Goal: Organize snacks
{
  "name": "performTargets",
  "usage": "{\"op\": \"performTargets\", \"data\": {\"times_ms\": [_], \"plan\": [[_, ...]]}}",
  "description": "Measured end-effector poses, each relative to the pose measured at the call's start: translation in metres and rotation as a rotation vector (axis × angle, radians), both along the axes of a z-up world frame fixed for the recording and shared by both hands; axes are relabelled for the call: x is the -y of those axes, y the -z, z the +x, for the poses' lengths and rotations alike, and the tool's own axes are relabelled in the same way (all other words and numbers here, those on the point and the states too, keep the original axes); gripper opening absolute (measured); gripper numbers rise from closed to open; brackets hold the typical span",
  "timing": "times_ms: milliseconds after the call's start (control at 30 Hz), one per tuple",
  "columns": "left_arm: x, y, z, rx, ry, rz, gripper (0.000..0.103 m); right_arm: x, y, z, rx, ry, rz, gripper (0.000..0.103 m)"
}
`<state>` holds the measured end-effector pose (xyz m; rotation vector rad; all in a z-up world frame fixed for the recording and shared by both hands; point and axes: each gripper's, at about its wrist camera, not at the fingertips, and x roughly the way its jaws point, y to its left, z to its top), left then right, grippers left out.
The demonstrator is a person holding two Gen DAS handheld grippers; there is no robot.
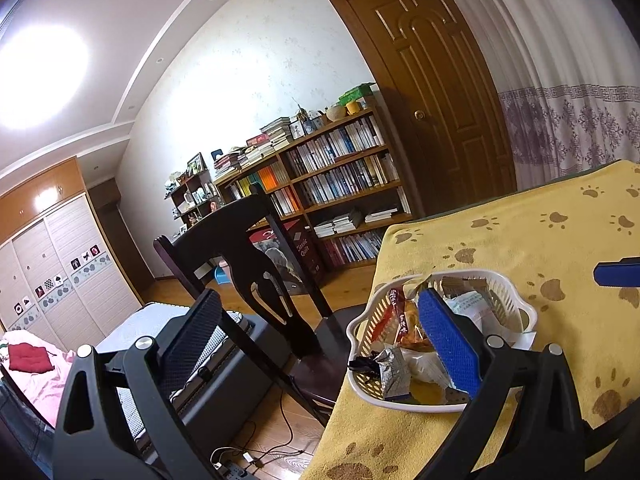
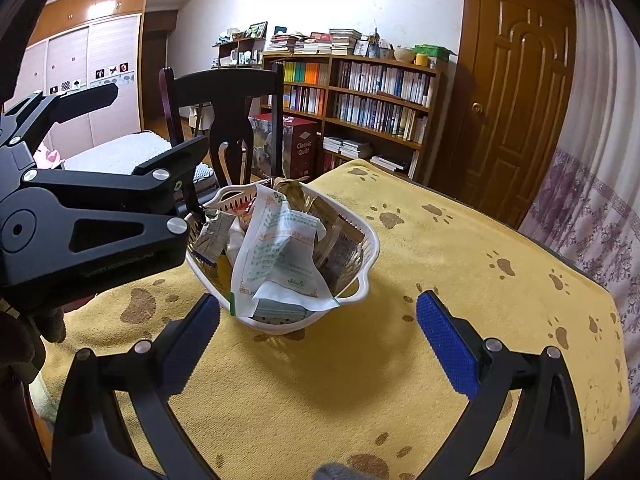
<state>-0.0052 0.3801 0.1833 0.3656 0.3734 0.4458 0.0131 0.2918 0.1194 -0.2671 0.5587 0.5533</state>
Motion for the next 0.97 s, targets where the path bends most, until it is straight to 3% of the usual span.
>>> {"op": "performTargets", "data": {"times_ms": [333, 967], "plan": [[-0.0012, 0.0013, 0.0008, -0.002, -0.004, -0.001, 0.1, 0.0006, 0.0007, -0.003, 0.039, -0.002, -0.005, 0.098], [0.0006, 0.0046, 0.0025, -0.01, 0.011, 0.011, 0.1, 0.0041, 0.0012, 0.0016, 0.026, 0.046, -0.022, 0.098]]}}
